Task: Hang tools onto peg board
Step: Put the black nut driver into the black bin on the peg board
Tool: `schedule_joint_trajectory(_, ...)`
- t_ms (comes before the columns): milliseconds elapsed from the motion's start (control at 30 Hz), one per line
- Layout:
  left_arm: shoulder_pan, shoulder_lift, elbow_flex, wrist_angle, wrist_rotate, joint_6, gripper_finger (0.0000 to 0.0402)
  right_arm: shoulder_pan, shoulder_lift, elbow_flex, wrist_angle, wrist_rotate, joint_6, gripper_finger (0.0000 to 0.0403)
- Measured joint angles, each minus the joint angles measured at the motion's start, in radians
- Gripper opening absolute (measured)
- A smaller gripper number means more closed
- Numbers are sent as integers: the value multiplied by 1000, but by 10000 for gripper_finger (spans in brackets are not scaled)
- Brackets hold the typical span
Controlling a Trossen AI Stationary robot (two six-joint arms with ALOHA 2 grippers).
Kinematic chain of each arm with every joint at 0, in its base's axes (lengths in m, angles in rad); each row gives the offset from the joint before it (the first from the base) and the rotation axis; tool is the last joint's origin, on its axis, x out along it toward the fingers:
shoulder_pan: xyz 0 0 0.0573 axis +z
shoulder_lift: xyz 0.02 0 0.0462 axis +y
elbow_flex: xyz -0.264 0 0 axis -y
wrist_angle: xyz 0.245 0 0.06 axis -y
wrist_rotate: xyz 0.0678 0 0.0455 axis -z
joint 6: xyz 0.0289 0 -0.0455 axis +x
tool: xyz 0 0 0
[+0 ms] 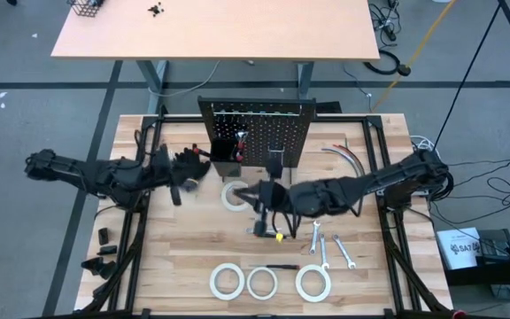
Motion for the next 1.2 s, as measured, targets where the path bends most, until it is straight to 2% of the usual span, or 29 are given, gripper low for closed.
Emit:
schedule_joint_trajectory(133,85,16,48,-27,-13,-2,3,31,0,0,-41,9,63,4)
schedule_joint_trajectory(233,139,59,80,-18,36,3,2,48,1,0,-57,36,96,3)
schedule_joint_trajectory(433,256,216,109,63,215,49,1,64,1,0,-58,60,102,1)
schedule_joint_trajectory(567,319,316,141,117,298,89,1,65,1,0,-57,59,102,1)
schedule_joint_trajectory(633,326,325,171,116,345,112,1,69,1,0,-56,59,102,1)
schedule_joint_trajectory(733,322,307,228,112,467,168,0,80,2,0,-58,58,102,1)
schedule_joint_trajectory(800,322,279,267,75,560,202,0,86,2,0,-59,56,102,1)
schedule_joint_trajectory(833,322,263,288,40,567,201,0,89,2,0,-62,55,102,1)
schedule_joint_trajectory(900,322,220,322,-56,498,152,0,89,2,0,-64,58,102,0)
schedule_joint_trajectory(1067,283,110,337,-321,98,-18,0,109,2,0,-102,136,134,0)
schedule_joint_trajectory(1200,253,83,337,-407,-103,-183,0,123,2,0,-160,184,177,0)
